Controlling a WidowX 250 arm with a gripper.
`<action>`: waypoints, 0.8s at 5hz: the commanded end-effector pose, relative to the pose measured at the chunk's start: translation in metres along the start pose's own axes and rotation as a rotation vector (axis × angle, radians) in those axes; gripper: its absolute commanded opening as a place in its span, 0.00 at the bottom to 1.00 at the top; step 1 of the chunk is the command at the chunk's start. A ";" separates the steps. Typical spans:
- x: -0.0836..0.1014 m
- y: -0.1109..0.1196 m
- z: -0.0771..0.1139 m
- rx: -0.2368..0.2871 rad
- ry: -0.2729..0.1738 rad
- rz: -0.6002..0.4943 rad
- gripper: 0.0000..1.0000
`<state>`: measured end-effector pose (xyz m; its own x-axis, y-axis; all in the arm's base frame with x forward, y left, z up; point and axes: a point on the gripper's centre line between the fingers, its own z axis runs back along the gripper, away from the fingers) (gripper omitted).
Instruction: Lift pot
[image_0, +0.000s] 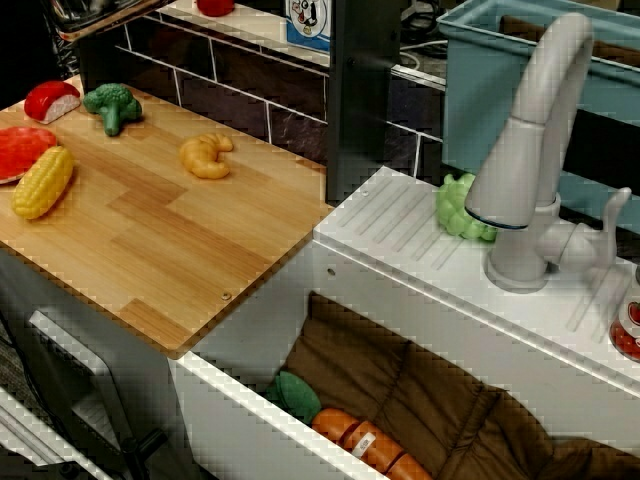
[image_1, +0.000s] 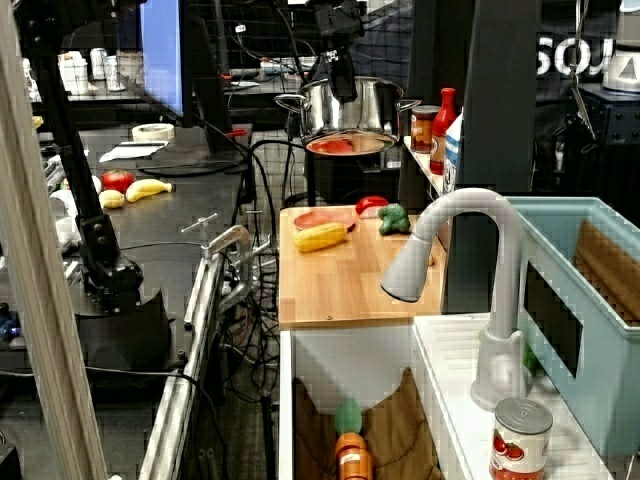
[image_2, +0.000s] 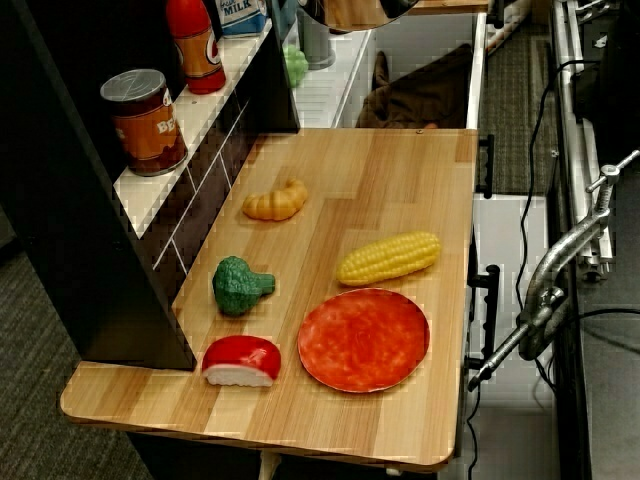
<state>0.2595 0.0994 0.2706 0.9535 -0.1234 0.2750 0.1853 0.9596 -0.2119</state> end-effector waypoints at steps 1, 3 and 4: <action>0.004 0.003 0.016 0.034 -0.046 -0.009 0.00; 0.004 0.005 0.015 0.034 -0.044 -0.004 0.00; 0.004 0.005 0.016 0.033 -0.047 -0.004 0.00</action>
<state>0.2591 0.1014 0.2715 0.9542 -0.1145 0.2763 0.1778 0.9600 -0.2161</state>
